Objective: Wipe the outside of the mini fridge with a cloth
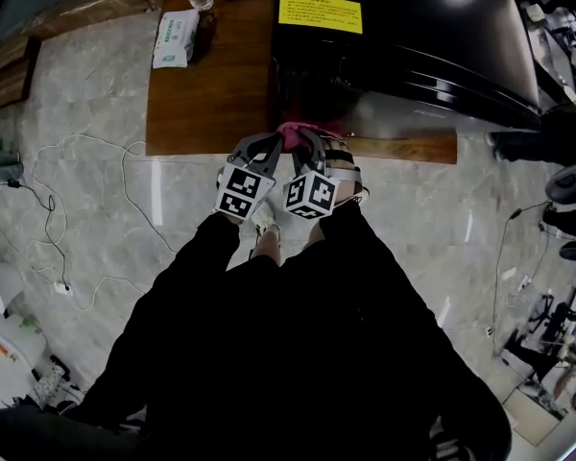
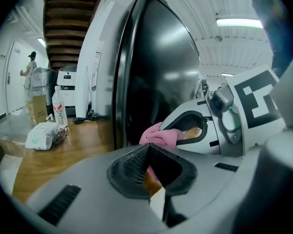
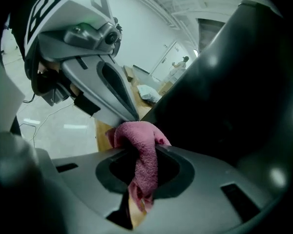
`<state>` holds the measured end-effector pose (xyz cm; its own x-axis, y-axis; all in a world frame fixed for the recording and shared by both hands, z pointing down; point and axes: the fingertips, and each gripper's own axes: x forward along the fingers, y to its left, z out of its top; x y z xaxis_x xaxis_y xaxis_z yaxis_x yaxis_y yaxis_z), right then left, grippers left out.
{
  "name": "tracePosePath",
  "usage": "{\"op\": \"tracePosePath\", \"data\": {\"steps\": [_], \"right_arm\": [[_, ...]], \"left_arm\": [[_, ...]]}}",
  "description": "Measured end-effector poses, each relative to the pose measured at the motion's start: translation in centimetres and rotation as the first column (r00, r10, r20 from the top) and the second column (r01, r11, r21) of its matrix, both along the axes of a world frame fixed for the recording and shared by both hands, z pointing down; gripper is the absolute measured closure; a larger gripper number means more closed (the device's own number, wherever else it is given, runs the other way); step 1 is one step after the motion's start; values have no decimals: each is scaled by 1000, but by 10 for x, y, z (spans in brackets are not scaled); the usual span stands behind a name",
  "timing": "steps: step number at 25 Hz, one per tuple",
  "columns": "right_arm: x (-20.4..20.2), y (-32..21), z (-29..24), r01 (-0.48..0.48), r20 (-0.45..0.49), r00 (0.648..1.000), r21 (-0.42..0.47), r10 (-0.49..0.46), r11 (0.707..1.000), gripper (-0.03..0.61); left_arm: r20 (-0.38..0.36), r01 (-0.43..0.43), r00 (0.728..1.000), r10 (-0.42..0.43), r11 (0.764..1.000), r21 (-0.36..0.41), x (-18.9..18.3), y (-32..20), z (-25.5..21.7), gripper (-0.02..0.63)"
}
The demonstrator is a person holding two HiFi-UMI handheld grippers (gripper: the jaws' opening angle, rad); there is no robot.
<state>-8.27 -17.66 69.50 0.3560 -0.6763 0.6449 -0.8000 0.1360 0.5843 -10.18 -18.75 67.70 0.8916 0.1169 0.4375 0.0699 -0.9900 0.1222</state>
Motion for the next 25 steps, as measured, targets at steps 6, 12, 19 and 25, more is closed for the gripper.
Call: {"op": "tracePosePath", "data": {"steps": [6,12,19,25], "right_arm": [[-5,-8,72,3,53,999,-152,5,988,505],[-12,-2,81,19,105,994,-184,1,983,502],[-30,37,-27,-3,126,992,32,-1,999,500],[13,116,-132,-82,32,997,196,77,977,500]], "left_arm": [[83,37,996,-34,999,-27,-16,-13,43,607],[85,52,995,-47,997,-53,-30,-13,43,607],[16,41,999,-40,997,-62,-30,9,-22,607],[-95,-21,995,18,999,-28,-1,69,-108,607]]}}
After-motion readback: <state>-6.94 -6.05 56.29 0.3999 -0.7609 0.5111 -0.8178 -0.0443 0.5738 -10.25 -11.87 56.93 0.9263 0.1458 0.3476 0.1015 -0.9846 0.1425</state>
